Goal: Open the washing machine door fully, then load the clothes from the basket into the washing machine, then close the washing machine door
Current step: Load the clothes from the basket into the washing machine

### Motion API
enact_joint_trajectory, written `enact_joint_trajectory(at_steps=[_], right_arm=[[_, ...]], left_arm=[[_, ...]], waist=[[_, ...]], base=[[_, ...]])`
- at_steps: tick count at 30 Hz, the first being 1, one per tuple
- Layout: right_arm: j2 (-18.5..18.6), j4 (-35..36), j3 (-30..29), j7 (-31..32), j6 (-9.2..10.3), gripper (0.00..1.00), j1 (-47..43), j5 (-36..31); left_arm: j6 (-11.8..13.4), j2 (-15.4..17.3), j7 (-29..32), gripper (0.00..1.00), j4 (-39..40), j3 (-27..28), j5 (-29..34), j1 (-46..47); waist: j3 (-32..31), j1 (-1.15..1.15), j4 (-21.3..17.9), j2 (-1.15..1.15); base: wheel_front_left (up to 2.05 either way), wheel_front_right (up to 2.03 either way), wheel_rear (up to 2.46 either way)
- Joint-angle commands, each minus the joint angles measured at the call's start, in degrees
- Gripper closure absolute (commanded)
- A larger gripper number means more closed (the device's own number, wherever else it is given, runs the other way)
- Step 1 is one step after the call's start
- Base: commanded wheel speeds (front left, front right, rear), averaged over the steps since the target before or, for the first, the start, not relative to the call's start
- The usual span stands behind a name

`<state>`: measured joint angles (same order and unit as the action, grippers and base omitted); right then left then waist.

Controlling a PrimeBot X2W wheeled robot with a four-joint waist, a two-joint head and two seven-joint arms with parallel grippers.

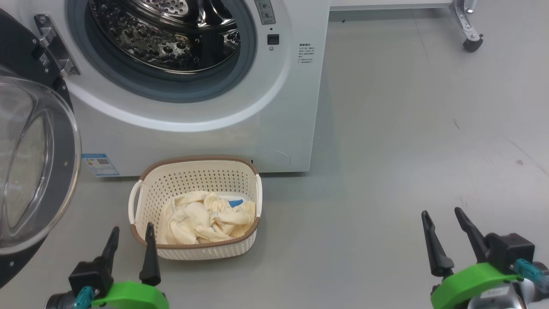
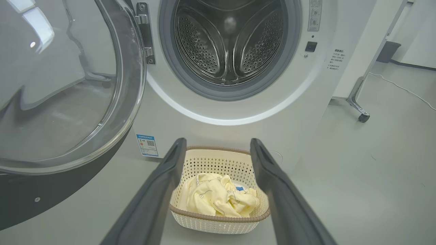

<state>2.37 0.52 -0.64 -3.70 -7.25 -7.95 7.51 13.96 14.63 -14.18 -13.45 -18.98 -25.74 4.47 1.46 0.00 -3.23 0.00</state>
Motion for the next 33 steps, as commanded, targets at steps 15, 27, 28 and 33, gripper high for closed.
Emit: enact_joint_trajectory(at_steps=[15,27,28,33], right_arm=[[0.5,1.5,1.2,-0.6,-0.24,0.0,1.9,-0.2],[0.5,1.4,1.3,-0.8,-0.24,0.0,2.3,-0.1],[0.5,1.3,1.3,-0.8,-0.24,0.0,2.3,-0.1],[0.5,1.2,1.4,-0.9,-0.24,0.0,2.5,0.0]], left_arm=[[1.0,2.1,0.5,0.0,2.4,1.2,0.5,2.6],[1.9,2.2,0.2,0.0,2.8,1.4,0.8,3.0],[1.9,2.2,0.1,0.0,2.8,1.4,0.8,2.9],[1.7,2.1,0.0,0.0,2.7,1.2,0.7,2.9]], waist=[[0.7,0.0,-0.2,0.0],[1.3,0.0,0.2,0.0],[1.3,0.0,0.2,0.0],[1.4,0.0,0.2,0.0]], base=[[1.47,-1.47,0.0],[1.36,-1.35,-0.01],[0.47,-0.47,0.0],[0.12,-0.12,0.0]])
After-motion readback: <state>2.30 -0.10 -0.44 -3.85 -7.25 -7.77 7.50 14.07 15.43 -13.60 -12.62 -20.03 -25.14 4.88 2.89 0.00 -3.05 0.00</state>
